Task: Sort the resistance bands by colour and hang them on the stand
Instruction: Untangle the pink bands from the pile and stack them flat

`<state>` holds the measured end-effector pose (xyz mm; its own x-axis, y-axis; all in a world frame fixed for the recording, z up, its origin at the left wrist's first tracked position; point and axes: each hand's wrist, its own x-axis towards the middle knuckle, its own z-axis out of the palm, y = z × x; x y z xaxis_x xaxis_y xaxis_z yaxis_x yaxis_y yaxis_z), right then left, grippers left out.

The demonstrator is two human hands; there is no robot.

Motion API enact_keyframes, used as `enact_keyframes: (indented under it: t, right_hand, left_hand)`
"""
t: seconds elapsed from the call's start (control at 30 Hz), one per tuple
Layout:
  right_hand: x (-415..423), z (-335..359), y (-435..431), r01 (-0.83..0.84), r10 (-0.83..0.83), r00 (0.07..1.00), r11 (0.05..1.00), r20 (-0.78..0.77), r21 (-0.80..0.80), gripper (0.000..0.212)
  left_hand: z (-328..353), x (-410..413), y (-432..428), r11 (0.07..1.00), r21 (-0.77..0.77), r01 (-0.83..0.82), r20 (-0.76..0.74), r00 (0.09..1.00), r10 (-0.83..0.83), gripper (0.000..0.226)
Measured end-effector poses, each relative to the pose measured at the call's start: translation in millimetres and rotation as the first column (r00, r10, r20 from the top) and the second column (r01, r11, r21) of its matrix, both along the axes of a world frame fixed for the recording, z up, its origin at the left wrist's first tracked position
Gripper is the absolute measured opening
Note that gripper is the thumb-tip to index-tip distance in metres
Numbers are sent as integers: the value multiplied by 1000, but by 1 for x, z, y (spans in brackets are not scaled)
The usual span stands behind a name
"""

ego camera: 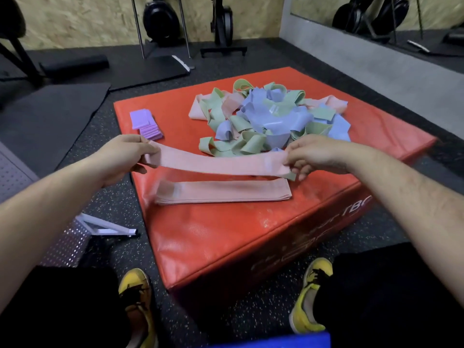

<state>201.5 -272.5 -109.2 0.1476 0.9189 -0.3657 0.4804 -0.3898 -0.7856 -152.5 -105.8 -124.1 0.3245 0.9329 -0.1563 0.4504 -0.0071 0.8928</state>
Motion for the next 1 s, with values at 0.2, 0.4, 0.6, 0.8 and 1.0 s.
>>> enact_keyframes:
  t: [0.2,0.4,0.6,0.8,1.0]
  right_hand:
    - [7,-9,-7,72,-72,993,997,90,10,11]
    - [-4,-27,-9,33,-19,977,998,213,-61,13]
    - [-14,-35,-8,34,-7,934,997,358,-68,9]
    - [-16,-39,-7,20,-5,918,999,397,-35,31]
    - [-19,-42,-10,-50,67,858,998,510,-48,12]
  left_hand:
    - [-4,-6,-18,996,-54,67,-133,988,-73,18]
    - [-20,-8,-25,996,-54,75,-219,972,-85,17]
    - [-38,-6,-31,995,42,88,-330,941,-69,21]
    - [-48,-7,-29,992,92,85,-325,944,-50,26]
    - [-47,-3,-33,961,189,203,-416,903,-109,17]
